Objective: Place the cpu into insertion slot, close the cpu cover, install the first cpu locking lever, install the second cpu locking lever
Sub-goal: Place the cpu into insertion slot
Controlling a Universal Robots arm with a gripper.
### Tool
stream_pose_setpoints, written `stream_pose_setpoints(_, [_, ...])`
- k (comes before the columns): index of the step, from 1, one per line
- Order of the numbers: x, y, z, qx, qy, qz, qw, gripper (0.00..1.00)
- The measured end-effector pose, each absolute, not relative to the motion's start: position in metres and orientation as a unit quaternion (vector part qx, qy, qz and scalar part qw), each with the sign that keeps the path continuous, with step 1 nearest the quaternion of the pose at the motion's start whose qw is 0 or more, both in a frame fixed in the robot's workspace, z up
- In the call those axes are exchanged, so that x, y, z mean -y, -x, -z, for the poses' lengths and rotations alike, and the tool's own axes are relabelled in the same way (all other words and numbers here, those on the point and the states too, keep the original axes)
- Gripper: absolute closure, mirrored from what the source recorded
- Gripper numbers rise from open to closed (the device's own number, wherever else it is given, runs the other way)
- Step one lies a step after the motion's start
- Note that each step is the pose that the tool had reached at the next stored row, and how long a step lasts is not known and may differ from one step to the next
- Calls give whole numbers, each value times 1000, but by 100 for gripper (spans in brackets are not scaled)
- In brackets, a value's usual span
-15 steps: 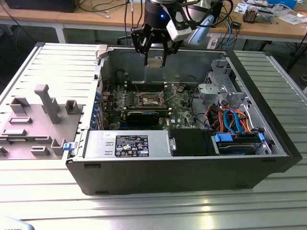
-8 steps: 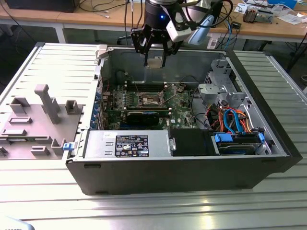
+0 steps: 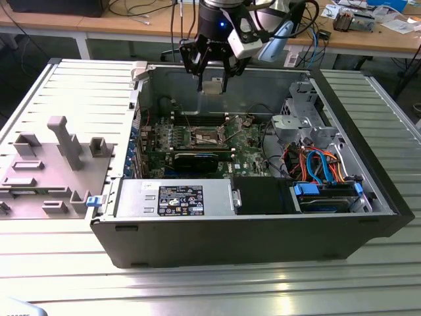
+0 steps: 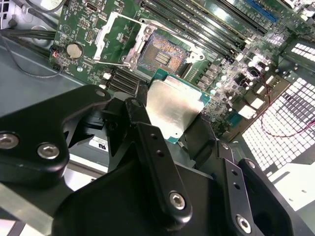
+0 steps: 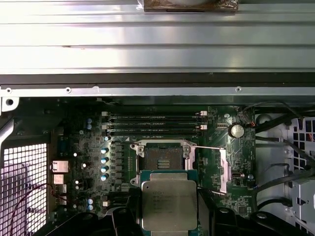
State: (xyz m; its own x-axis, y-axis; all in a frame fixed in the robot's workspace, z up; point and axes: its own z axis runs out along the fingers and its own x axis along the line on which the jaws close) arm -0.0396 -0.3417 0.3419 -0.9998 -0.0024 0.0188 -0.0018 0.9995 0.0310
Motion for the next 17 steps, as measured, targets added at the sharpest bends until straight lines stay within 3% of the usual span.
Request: stream_pose_setpoints(17, [342,40,-339,1000,-1,15,9,45])
